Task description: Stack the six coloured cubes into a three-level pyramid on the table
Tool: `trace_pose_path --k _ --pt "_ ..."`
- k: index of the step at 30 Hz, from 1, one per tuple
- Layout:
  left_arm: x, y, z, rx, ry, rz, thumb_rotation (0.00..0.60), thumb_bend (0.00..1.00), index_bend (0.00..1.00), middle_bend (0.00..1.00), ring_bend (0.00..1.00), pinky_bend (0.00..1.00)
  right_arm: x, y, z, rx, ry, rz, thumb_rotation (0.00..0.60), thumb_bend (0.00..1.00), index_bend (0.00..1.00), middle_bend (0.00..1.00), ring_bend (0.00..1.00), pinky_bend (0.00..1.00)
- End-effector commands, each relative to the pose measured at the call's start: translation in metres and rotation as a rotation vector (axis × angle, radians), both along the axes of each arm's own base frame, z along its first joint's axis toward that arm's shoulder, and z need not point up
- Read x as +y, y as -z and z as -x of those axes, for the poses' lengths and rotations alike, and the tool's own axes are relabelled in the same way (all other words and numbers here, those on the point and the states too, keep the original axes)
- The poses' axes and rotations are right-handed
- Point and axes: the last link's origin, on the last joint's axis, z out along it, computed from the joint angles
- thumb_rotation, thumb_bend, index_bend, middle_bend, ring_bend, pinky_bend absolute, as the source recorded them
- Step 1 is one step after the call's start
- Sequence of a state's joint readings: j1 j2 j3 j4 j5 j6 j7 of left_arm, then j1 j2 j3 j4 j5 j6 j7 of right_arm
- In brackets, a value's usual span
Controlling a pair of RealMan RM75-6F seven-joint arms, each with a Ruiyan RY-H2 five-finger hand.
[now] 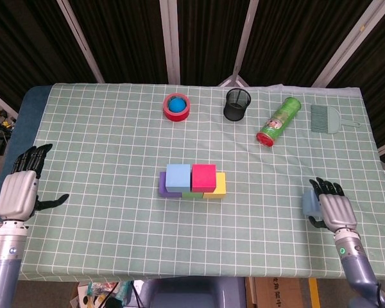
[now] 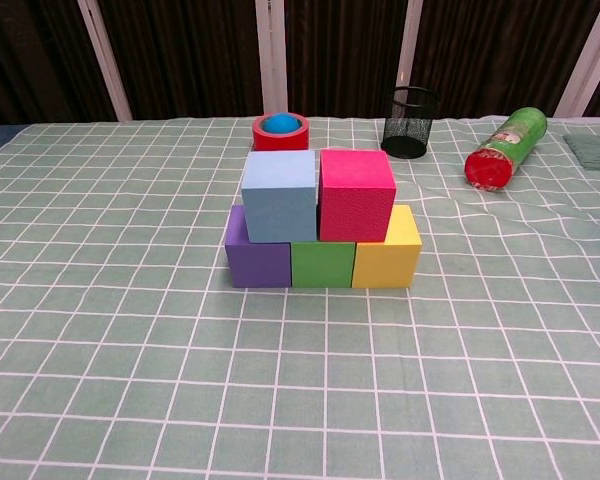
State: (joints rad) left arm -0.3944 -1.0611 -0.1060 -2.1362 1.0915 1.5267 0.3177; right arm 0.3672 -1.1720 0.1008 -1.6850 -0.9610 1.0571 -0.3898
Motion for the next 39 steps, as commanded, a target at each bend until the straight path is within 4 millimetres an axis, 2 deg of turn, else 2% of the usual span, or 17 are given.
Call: trace_pose_path --k 1,8,17,23,29,39 --pt "0.0 0.0 0.0 -0.009 -0.003 0.001 0.6 0.07 0.0 0.05 0.01 0.06 -0.003 0.003 0.004 0.016 0.012 -0.006 0.6 0.31 0.0 0.07 0.0 0.0" --pt "0.0 -0.001 0.001 -0.013 -0.001 0.003 0.6 0.07 0.0 0.05 0.01 0.06 -0.007 0.005 0.016 0.038 0.045 -0.002 0.6 0.31 0.0 0.21 0.06 0.0" --pt "-0.001 -0.001 -0.001 -0.02 0.007 0.004 0.6 0.07 0.0 0.05 0.01 0.06 -0.008 0.005 0.026 0.045 0.076 0.003 0.6 0.31 0.0 0.4 0.24 0.0" --pt "-0.001 -0.001 -0.002 -0.027 0.011 0.001 0.6 0.07 0.0 0.05 0.01 0.06 -0.008 0.004 0.021 0.034 0.056 0.018 0.6 0.33 0.0 0.43 0.27 0.0" --pt "-0.001 -0.003 -0.002 -0.032 0.012 0.001 0.6 0.07 0.0 0.05 0.01 0.06 -0.005 -0.008 0.001 -0.031 0.024 0.057 0.6 0.33 0.0 0.43 0.27 0.0" --pt "0.0 -0.004 -0.001 -0.035 0.005 0.02 0.6 0.07 0.0 0.05 0.01 0.06 -0.018 -0.051 -0.067 -0.099 -0.101 0.105 0.6 0.33 0.0 0.43 0.27 0.0"
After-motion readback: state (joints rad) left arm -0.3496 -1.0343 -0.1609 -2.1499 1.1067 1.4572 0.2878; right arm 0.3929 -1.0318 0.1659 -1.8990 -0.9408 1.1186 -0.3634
